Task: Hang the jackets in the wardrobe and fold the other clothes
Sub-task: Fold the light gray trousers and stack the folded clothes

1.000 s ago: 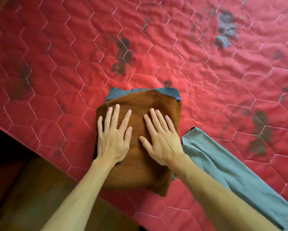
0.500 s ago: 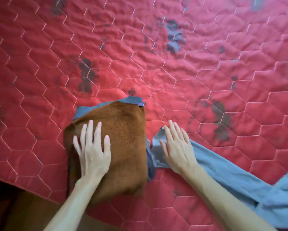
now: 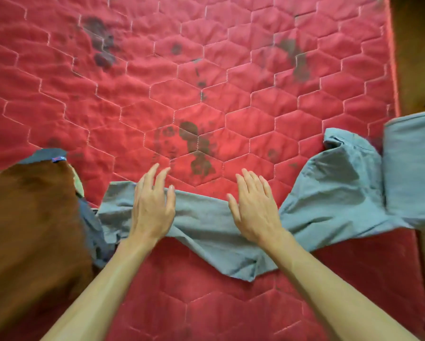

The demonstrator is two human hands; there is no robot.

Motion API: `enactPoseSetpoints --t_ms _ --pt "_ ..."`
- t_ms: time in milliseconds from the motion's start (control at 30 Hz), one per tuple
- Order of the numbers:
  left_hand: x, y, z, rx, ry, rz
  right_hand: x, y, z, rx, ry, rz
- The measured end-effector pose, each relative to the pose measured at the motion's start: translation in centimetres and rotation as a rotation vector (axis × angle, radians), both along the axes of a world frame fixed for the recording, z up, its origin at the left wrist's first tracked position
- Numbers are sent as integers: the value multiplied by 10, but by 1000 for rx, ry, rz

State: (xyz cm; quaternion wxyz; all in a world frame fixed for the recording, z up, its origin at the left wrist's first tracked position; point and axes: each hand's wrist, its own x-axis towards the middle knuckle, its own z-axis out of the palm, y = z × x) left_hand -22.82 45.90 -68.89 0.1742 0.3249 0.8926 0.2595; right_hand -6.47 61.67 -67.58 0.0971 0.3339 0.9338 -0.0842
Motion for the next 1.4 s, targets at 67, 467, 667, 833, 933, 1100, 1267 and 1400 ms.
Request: enactPoseSetpoints --t_ms 67,467,667,833,933,1100,1267,1400 --pt "17 19 -4 -23 -23 -57 25 16 3 11 7 -37" --pt "178 197 -18 -148 -584 -272 186 144 15 108 -170 -408" --pt "213 302 -35 -179 -660 57 231 191 27 126 -75 -527" --pt "218 370 -21 -96 -679 60 248 195 31 58 -51 -536" --pt "219 390 10 -39 -736 -97 246 196 50 -21 -7 -569" --pt "206 386 113 43 -953 -205 247 230 119 -300 -8 -604" --pt "165 362 225 143 -1006 -214 243 259 193 -449 21 -608" --pt "129 343 321 211 -954 -272 219 263 263 -509 200 -576"
